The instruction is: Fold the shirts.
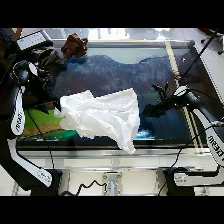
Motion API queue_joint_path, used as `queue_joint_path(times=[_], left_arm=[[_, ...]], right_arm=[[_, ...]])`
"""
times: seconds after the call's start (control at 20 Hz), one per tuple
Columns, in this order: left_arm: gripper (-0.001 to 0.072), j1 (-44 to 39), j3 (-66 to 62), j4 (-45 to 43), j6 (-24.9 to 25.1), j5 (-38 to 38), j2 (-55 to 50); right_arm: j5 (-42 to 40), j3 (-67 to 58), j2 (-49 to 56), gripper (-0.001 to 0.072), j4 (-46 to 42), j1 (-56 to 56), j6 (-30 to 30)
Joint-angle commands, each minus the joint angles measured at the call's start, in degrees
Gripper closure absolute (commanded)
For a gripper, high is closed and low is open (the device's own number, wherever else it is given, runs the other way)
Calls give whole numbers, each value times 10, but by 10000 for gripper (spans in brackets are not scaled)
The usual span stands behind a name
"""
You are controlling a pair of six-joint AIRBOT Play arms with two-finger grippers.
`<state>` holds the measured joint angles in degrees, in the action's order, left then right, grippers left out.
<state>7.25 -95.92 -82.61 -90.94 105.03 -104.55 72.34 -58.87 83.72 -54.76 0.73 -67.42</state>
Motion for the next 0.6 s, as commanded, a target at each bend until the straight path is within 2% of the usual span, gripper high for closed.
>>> queue_joint_path(times=[0.0,0.15,0.25,0.35,0.45,0.55], left_arm=[[10,4,38,5,3,-1,0],[10,12,38,7,2,-2,4],[10,14,38,33,1,-14,4],[10,13,38,103,10,-37,4],[10,13,38,176,14,-67,4],[10,12,38,213,14,-90,4]], right_arm=[[18,37,1,328,23,-4,15],[17,58,1,328,34,-4,19],[16,73,1,328,83,-4,39],[6,86,1,328,128,-13,58],[-9,88,2,328,127,-37,59],[-28,88,2,328,122,-66,59]])
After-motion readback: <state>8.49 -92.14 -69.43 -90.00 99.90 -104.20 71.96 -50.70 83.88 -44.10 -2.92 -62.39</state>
